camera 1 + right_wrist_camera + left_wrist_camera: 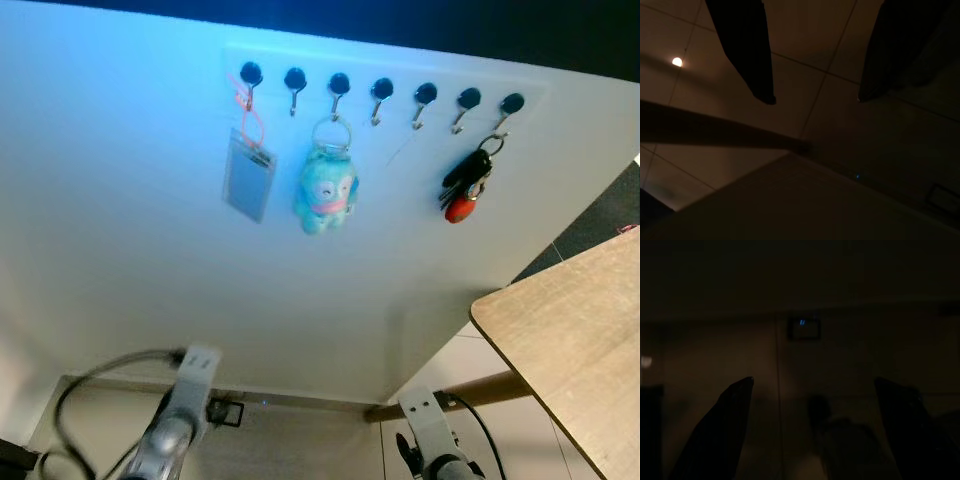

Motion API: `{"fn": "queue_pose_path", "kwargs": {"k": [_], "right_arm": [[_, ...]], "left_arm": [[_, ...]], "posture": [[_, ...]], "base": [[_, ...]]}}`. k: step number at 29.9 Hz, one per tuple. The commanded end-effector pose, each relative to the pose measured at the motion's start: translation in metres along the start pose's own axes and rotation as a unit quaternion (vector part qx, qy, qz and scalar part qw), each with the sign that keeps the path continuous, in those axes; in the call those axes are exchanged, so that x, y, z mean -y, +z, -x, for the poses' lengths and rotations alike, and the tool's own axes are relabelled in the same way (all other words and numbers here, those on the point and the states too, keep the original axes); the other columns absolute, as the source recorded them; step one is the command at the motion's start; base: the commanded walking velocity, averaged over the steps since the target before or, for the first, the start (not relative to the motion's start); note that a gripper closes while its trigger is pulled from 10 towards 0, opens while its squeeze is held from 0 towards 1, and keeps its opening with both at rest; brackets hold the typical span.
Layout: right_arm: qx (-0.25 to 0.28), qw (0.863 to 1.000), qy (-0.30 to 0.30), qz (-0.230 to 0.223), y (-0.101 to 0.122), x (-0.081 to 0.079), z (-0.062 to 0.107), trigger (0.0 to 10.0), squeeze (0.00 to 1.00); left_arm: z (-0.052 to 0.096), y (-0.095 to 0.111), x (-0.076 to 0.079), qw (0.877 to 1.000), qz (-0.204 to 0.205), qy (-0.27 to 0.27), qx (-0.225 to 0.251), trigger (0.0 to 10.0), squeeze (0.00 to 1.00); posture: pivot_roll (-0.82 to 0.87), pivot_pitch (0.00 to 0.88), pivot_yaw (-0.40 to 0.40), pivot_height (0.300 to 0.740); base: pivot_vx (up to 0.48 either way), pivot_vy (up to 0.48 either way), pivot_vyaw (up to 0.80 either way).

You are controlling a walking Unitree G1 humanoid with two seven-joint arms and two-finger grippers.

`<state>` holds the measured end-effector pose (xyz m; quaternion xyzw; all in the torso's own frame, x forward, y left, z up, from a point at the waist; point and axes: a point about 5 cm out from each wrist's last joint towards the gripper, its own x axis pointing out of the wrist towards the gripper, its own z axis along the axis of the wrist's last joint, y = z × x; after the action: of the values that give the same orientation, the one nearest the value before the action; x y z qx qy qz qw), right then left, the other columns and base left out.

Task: Hang keys on a hook

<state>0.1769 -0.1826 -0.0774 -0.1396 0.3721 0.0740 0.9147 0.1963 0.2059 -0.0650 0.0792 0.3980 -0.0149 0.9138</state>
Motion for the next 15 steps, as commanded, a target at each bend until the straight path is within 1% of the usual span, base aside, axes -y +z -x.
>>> {"fn": "queue_pose_path", "kwargs": {"k": [1, 2, 3, 4, 5, 6, 9, 12, 13, 14, 15], "right_arm": [[-0.026, 0.999, 0.013, -0.03, -0.008, -0.002, 0.001, 10.0, 0.0], [-0.026, 0.999, 0.013, -0.03, -0.008, -0.002, 0.001, 10.0, 0.0], [-0.03, 0.998, 0.023, -0.055, -0.008, -0.004, 0.0, 10.0, 0.0], [-0.029, 0.997, 0.027, -0.067, -0.006, -0.006, -0.001, 10.0, 0.0], [-0.029, 0.997, 0.027, -0.067, -0.006, -0.006, -0.001, 10.0, 0.0], [-0.031, 0.996, 0.033, -0.072, -0.005, -0.007, -0.002, 10.0, 0.0], [-0.031, 0.996, 0.036, -0.075, -0.004, -0.007, -0.003, 10.0, 0.0], [-0.032, 0.996, 0.047, -0.07, -0.002, -0.009, -0.004, 10.0, 0.0], [-0.032, 0.996, 0.05, -0.068, -0.001, -0.009, -0.004, 10.0, 0.0], [-0.035, 0.996, 0.051, -0.065, -0.001, -0.01, -0.004, 10.0, 0.0], [-0.037, 0.996, 0.052, -0.064, -0.001, -0.01, -0.004, 10.0, 0.0]], "left_arm": [[0.0, -0.006, 0.004, 1.0, 0.023, 0.005, -0.009, 10.0, 0.0], [0.0, -0.006, 0.004, 1.0, 0.023, 0.005, -0.009, 10.0, 0.0], [0.001, -0.007, 0.006, 0.999, 0.041, 0.001, -0.001, 10.0, 0.0], [0.0, -0.006, 0.009, 0.998, 0.056, -0.002, 0.008, 10.0, 0.0], [0.0, -0.006, 0.009, 0.998, 0.056, -0.002, 0.008, 10.0, 0.0], [0.0, -0.003, 0.012, 0.998, 0.063, -0.011, 0.021, 10.0, 0.0], [-0.002, 0.001, 0.016, 0.997, 0.062, -0.019, 0.029, 10.0, 0.0], [-0.004, 0.009, 0.024, 0.998, 0.038, -0.034, 0.049, 10.0, 0.0], [-0.004, 0.01, 0.025, 0.997, 0.032, -0.037, 0.053, 10.0, 0.0], [-0.004, 0.01, 0.025, 0.998, 0.015, -0.039, 0.053, 10.0, 0.0], [-0.004, 0.007, 0.025, 0.998, 0.01, -0.04, 0.048, 10.0, 0.0]], "posture": [[0.07, 0.0, -0.099, 0.74], [0.07, 0.0, -0.099, 0.74], [0.06, 0.0, -0.102, 0.74], [0.07, 0.0, -0.106, 0.74], [0.07, 0.0, -0.106, 0.74], [0.07, 0.0, -0.106, 0.74], [0.08, 0.0, -0.116, 0.74], [0.09, 0.0, -0.122, 0.74], [0.09, 0.0, -0.122, 0.74], [0.09, 0.0, -0.119, 0.74], [0.07, 0.0, -0.1, 0.74]], "base": [[0.0, 0.0, 0.0], [0.0, 0.0, 0.0], [0.0, 0.0, 0.0], [0.0, 0.0, 0.0], [0.0, 0.0, 0.0], [0.0, 0.0, 0.0], [0.0, 0.0, 0.0], [0.0, 0.0, -0.69], [0.0, 0.0, -0.8], [0.0, 0.0, -0.8], [0.0, 0.0, -0.8]]}}
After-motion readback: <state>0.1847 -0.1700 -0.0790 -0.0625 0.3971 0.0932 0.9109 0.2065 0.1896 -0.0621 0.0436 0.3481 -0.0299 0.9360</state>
